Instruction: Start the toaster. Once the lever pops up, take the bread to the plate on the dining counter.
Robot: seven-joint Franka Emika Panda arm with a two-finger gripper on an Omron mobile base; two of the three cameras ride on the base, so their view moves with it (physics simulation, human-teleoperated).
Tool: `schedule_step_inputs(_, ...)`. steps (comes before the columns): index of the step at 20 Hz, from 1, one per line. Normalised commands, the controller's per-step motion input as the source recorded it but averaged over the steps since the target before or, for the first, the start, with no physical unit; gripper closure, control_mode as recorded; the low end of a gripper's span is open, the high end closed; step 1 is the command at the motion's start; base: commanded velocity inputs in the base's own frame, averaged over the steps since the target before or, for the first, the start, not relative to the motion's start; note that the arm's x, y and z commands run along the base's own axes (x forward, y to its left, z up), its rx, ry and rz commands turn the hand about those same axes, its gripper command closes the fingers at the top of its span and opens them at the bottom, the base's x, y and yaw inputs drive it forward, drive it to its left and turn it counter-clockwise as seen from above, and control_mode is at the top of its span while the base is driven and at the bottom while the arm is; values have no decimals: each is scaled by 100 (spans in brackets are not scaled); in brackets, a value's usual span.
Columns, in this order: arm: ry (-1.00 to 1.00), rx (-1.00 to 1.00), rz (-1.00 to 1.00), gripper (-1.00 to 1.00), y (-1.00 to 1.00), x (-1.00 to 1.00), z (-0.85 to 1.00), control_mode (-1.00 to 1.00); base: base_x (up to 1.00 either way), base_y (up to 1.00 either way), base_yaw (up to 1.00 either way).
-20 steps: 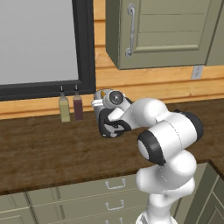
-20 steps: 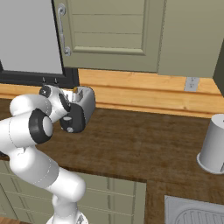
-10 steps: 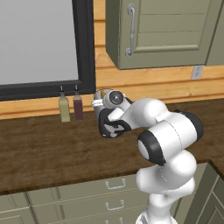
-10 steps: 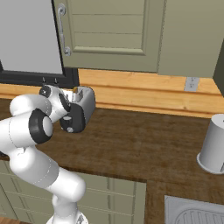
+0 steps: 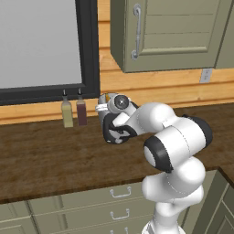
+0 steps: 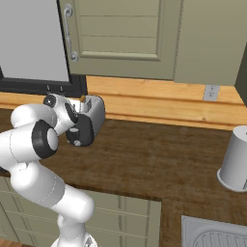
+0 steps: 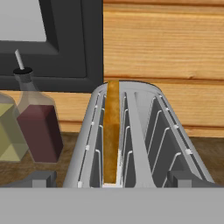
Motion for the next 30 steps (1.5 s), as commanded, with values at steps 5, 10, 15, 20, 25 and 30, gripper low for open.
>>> schedule_step_inputs(5,0,0,0,-100,0,2,0,-100,0,0,0)
schedule_step_inputs(10,0,0,0,-100,0,17,0,-100,0,0,0)
schedule_step_inputs(15,0,0,0,-100,0,7,0,-100,0,0,0)
schedule_step_inputs(20,0,0,0,-100,0,1,0,-100,0,0,0)
schedule_step_inputs(25,0,0,0,-100,0,1,0,-100,0,0,0)
schedule_step_inputs(30,0,0,0,-100,0,0,0,-100,0,0,0)
